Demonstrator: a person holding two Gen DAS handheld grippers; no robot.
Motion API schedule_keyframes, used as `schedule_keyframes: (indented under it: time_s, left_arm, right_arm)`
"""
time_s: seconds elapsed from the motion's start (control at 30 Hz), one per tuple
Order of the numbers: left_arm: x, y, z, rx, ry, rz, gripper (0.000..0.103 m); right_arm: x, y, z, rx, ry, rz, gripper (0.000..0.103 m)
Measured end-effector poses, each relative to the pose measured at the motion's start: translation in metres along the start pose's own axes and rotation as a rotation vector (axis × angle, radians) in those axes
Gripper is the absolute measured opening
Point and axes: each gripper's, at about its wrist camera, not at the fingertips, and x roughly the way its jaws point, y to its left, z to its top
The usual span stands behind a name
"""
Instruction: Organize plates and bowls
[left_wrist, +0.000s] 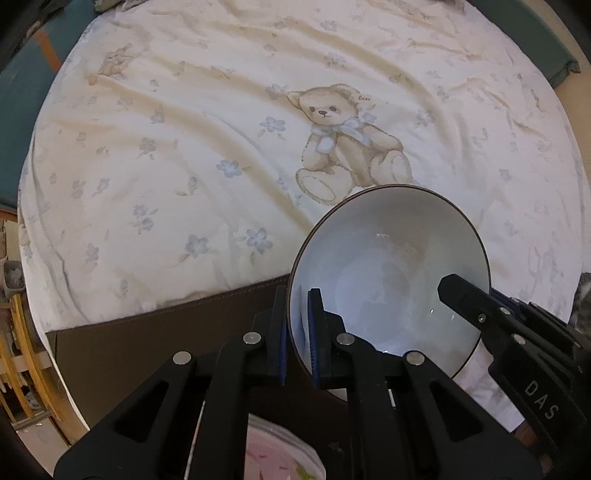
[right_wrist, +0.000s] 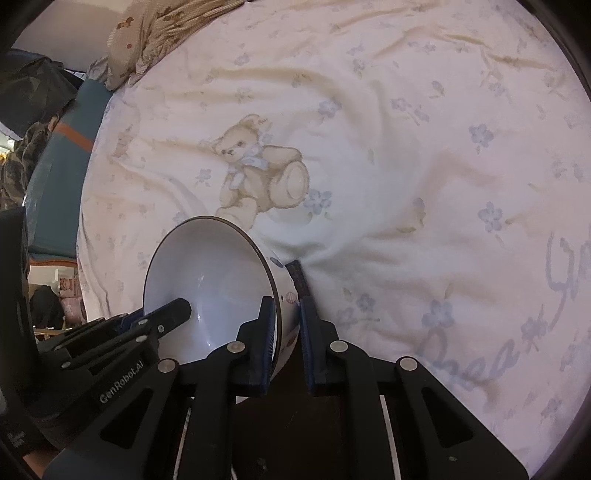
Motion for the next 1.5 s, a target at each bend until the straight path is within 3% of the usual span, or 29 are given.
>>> schedule_keyframes:
  time_s: [0.37, 0.5, 0.93, 1.17, 1.5]
  left_arm:
    - [-0.042, 0.007, -0.031, -0.02, -0.041, -0.022, 0.007]
    - [-0.055, 0.021, -0.049, -0.072, -0.053, -0.041, 0.007]
    - [-0.099, 0.063, -0.116, -0.081, -0.086, -0.033, 0.007]
    - [-0.107, 0.085, -0.149, -0.075, -0.072, -0.015, 0.008]
    - [-0.092, 0.114, -0.173, -0.095, -0.033, 0.007, 0.008]
  right_arm:
    - [-0.045, 0.035, -0.025, -0.082, -0.047, -0.004, 0.015]
    - [-0.058, 0.054, -0.037, -0.125, -0.059, -0.012, 0.015]
    - [-0.088, 0.11, -0.102, -0.251, -0.08, -0.002, 0.015]
    - [-0.086, 0.133, -0.131, -0.308, -0.035, 0.023, 0.015]
    - [-0.06, 0.158, -0.167, -0.385, 0.037, 0.013, 0.015]
